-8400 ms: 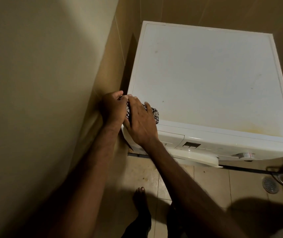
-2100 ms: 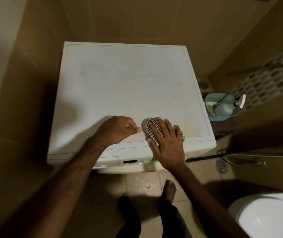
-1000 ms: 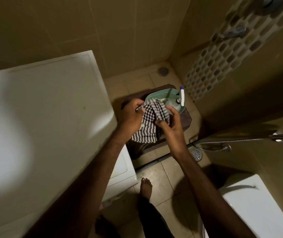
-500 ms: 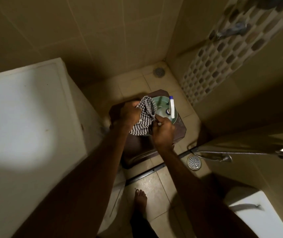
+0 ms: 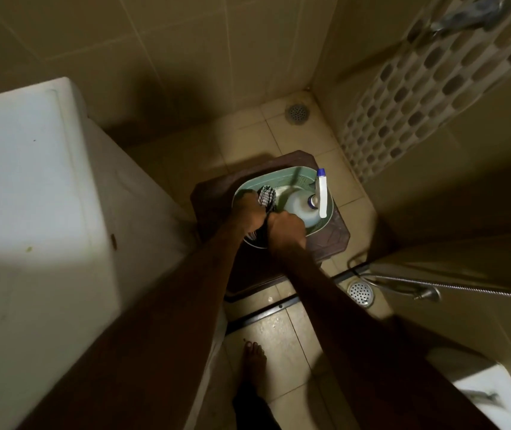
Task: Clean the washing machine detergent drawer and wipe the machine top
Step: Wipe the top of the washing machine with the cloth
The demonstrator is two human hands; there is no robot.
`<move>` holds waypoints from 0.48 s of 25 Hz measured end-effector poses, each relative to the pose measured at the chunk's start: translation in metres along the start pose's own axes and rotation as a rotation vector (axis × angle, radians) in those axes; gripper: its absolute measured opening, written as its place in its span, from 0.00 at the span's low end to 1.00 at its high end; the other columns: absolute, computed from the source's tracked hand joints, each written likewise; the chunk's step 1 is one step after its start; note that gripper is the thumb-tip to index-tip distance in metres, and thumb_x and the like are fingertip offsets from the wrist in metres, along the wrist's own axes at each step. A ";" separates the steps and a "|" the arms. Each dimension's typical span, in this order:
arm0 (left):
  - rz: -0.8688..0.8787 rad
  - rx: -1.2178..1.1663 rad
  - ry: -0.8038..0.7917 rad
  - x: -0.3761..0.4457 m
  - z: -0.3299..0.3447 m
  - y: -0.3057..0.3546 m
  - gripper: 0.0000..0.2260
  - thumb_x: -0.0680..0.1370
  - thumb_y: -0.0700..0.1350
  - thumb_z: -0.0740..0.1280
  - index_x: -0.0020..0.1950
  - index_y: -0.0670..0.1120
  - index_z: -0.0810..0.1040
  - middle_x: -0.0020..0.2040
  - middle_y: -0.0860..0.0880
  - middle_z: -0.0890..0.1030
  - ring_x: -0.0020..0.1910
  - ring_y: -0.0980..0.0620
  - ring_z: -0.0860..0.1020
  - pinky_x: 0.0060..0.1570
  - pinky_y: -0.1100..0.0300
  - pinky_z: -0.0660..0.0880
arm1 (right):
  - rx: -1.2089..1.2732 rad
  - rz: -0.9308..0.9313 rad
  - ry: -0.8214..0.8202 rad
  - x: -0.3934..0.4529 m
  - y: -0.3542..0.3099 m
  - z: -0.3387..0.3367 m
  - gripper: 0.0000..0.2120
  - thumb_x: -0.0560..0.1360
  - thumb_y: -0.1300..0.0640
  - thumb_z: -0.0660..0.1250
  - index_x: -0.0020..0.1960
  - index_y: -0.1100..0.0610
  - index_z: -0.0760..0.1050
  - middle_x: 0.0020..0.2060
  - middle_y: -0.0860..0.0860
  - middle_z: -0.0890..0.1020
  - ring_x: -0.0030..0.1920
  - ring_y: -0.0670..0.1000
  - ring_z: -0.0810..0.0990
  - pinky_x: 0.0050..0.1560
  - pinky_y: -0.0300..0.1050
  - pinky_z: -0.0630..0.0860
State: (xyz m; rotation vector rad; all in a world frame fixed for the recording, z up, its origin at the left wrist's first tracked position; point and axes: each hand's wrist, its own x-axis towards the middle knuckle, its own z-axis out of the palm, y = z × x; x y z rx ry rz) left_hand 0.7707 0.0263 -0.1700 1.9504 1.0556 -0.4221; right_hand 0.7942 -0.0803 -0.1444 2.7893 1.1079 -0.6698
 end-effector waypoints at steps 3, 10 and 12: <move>0.141 0.302 0.034 -0.020 0.004 0.004 0.20 0.81 0.40 0.67 0.74 0.43 0.73 0.71 0.40 0.77 0.70 0.40 0.75 0.70 0.49 0.73 | -0.027 -0.031 -0.017 -0.002 -0.001 0.011 0.10 0.84 0.56 0.63 0.57 0.56 0.83 0.55 0.55 0.86 0.56 0.56 0.85 0.53 0.50 0.79; 0.228 0.158 0.225 -0.088 -0.021 -0.011 0.25 0.82 0.40 0.62 0.80 0.49 0.67 0.77 0.46 0.72 0.75 0.43 0.71 0.76 0.47 0.67 | 0.093 0.021 0.177 -0.038 -0.004 0.005 0.08 0.81 0.55 0.67 0.58 0.55 0.80 0.49 0.54 0.86 0.46 0.57 0.86 0.44 0.51 0.83; 0.169 0.040 0.354 -0.119 -0.027 -0.006 0.23 0.83 0.41 0.60 0.80 0.48 0.68 0.76 0.45 0.73 0.75 0.43 0.72 0.74 0.50 0.69 | 0.111 0.016 0.252 -0.057 -0.008 -0.003 0.09 0.82 0.54 0.66 0.59 0.55 0.78 0.48 0.54 0.86 0.43 0.57 0.86 0.41 0.51 0.83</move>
